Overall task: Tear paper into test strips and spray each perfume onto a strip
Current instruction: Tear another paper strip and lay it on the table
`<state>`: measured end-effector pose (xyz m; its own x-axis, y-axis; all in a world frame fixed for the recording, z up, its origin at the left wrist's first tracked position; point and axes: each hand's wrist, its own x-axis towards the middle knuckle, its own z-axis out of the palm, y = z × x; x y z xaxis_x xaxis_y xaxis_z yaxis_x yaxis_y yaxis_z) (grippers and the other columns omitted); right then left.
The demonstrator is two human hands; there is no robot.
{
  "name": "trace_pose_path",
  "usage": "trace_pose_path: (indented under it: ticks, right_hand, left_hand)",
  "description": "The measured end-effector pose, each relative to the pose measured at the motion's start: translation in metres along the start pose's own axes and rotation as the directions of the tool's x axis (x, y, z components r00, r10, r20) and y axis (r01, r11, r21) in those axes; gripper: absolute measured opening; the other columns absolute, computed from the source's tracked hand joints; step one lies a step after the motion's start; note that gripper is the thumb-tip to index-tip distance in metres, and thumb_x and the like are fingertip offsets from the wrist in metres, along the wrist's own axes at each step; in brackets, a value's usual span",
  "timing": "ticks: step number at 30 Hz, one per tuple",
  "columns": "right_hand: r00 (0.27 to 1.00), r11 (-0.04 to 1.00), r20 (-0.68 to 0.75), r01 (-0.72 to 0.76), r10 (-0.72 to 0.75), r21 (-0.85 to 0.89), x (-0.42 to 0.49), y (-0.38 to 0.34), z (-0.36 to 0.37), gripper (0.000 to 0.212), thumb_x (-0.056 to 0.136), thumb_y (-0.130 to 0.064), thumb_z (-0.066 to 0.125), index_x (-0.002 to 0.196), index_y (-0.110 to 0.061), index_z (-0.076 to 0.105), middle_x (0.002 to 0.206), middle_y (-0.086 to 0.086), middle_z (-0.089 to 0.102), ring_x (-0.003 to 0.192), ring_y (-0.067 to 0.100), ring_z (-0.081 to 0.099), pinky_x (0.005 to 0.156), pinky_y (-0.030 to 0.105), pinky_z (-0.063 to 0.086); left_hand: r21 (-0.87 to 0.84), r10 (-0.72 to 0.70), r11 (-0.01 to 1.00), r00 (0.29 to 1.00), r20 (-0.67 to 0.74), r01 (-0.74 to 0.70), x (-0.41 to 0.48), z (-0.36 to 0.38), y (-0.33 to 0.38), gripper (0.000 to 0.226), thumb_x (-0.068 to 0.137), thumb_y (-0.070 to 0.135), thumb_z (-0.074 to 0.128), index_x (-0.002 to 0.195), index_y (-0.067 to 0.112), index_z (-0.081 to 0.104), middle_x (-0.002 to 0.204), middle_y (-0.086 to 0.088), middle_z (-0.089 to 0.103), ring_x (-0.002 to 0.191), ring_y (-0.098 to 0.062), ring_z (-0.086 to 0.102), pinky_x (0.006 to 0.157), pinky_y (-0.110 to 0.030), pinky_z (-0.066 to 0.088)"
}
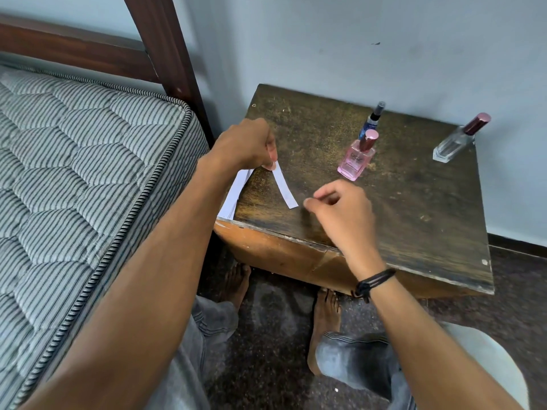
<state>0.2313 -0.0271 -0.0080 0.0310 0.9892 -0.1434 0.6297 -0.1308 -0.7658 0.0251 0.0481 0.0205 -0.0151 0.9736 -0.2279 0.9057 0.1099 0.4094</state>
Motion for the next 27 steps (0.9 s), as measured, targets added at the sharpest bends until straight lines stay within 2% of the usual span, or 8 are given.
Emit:
trace_pose_path:
  ticks: [2,3,5,10,15,20,23,27]
  right_hand:
    - [0.996,0.987,0.016,0.088,-0.087,-0.132,-0.003,0.000,0.007,0.013,0.085,-0.038,0.079,0.086,-0.029,0.070,0.076,-0.017,0.065,0.073,-0.004,0.058,0.060,0.019,0.036]
    - [0.993,0.980,0.017,0.115,-0.114,-0.164,-0.003,-0.001,0.009,0.015,0.085,-0.040,0.079,0.087,-0.028,0.070,0.078,-0.015,0.065,0.074,0.001,0.060,0.060,0.022,0.038]
    - [0.988,0.967,0.019,0.155,-0.154,-0.201,-0.003,0.000,0.013,0.018,0.085,-0.043,0.079,0.090,-0.027,0.070,0.083,-0.011,0.066,0.079,0.011,0.062,0.065,0.028,0.040]
    - [0.968,0.932,0.002,0.242,-0.251,-0.270,-0.007,-0.001,0.022,0.018,0.087,-0.040,0.079,0.091,-0.026,0.070,0.087,-0.012,0.057,0.082,0.015,0.060,0.065,0.030,0.041]
    - [0.976,0.936,0.011,0.212,-0.218,-0.282,-0.006,-0.002,0.025,0.012,0.088,-0.037,0.077,0.087,-0.028,0.069,0.088,-0.013,0.059,0.082,0.015,0.061,0.063,0.030,0.040]
    - [0.987,0.957,0.028,0.161,-0.159,-0.240,-0.002,-0.002,0.023,0.010,0.087,-0.036,0.076,0.090,-0.029,0.069,0.087,-0.012,0.064,0.081,0.014,0.064,0.059,0.028,0.038]
    - [0.990,0.969,0.037,0.143,-0.139,-0.201,0.000,-0.002,0.021,0.022,0.086,-0.037,0.078,0.104,-0.031,0.067,0.084,-0.014,0.064,0.081,0.011,0.063,0.064,0.029,0.040]
    - [0.989,0.970,0.042,0.147,-0.142,-0.191,0.000,-0.002,0.019,0.028,0.086,-0.038,0.078,0.111,-0.033,0.067,0.084,-0.014,0.064,0.081,0.010,0.063,0.063,0.029,0.040]
  left_hand:
    - [-0.003,0.003,1.000,1.000,-0.005,-0.003,0.000,0.000,0.001,0.018,0.071,0.024,0.087,0.070,0.031,0.071,0.069,0.020,0.060,0.080,-0.015,0.065,0.081,-0.036,0.052]
    - [-0.006,0.005,1.000,1.000,-0.009,-0.005,0.000,0.001,0.001,0.017,0.072,0.023,0.087,0.071,0.030,0.072,0.069,0.020,0.059,0.080,-0.015,0.064,0.081,-0.036,0.052]
    - [-0.018,0.002,1.000,1.000,-0.019,-0.002,0.000,0.000,0.001,0.015,0.072,0.022,0.087,0.075,0.029,0.074,0.069,0.018,0.060,0.080,-0.016,0.064,0.080,-0.035,0.052]
    - [-0.043,0.005,0.999,1.000,-0.026,-0.006,0.001,0.000,0.001,0.015,0.071,0.017,0.085,0.076,0.028,0.076,0.068,0.020,0.063,0.073,-0.005,0.062,0.079,-0.032,0.052]
    - [-0.104,0.006,0.995,1.000,-0.011,-0.007,0.001,0.000,0.000,0.017,0.072,0.014,0.082,0.072,0.029,0.074,0.068,0.019,0.067,0.075,-0.003,0.064,0.079,-0.029,0.051]
    - [-0.275,0.049,0.961,0.999,0.009,-0.045,0.000,-0.006,-0.001,0.017,0.076,0.008,0.079,0.079,0.025,0.076,0.067,0.012,0.067,0.057,0.004,0.058,0.062,-0.017,0.046]
    - [-0.363,0.085,0.929,0.996,0.036,-0.066,-0.003,-0.013,-0.003,0.015,0.079,0.006,0.077,0.091,0.015,0.080,0.071,0.001,0.071,0.054,0.004,0.056,0.054,-0.007,0.043]
    - [-0.476,0.115,0.877,0.991,0.073,-0.066,-0.006,-0.023,-0.007,0.015,0.080,0.004,0.076,0.093,0.009,0.081,0.084,-0.019,0.075,0.069,-0.009,0.056,0.060,-0.011,0.045]
